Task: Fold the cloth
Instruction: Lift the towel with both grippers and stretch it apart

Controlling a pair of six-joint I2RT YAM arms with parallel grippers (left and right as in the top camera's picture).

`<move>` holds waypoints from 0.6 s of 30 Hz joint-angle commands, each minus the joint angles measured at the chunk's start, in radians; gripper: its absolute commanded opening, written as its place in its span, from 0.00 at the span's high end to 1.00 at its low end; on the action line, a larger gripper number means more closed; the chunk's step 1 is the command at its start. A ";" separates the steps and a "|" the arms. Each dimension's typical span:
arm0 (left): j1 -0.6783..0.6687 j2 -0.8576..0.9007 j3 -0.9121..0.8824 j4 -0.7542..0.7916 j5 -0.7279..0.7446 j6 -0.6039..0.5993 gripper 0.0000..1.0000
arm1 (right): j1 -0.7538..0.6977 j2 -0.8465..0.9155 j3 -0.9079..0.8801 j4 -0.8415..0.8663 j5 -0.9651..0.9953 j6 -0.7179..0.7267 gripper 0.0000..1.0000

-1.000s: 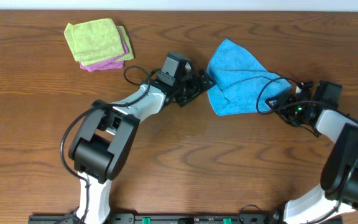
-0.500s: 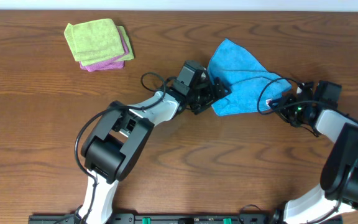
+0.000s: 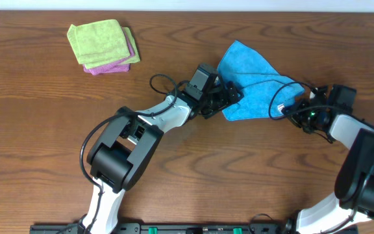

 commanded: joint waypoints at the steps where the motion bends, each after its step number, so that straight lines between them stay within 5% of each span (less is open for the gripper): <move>1: 0.003 0.053 -0.013 -0.041 -0.092 0.026 0.05 | 0.008 0.016 -0.007 -0.003 -0.007 0.002 0.99; 9: 0.002 0.092 -0.013 -0.061 -0.061 0.024 0.02 | 0.008 0.016 -0.007 -0.021 -0.014 0.002 0.98; 11: 0.003 0.092 -0.013 -0.057 -0.067 0.021 0.46 | 0.008 0.016 -0.007 -0.025 -0.014 0.002 0.99; 12: 0.003 0.092 -0.013 -0.057 -0.069 0.021 0.57 | 0.008 0.016 -0.007 -0.026 -0.014 0.002 0.99; 18: 0.000 0.092 -0.013 -0.058 -0.076 0.022 0.94 | 0.008 0.016 -0.007 -0.026 -0.015 0.002 0.99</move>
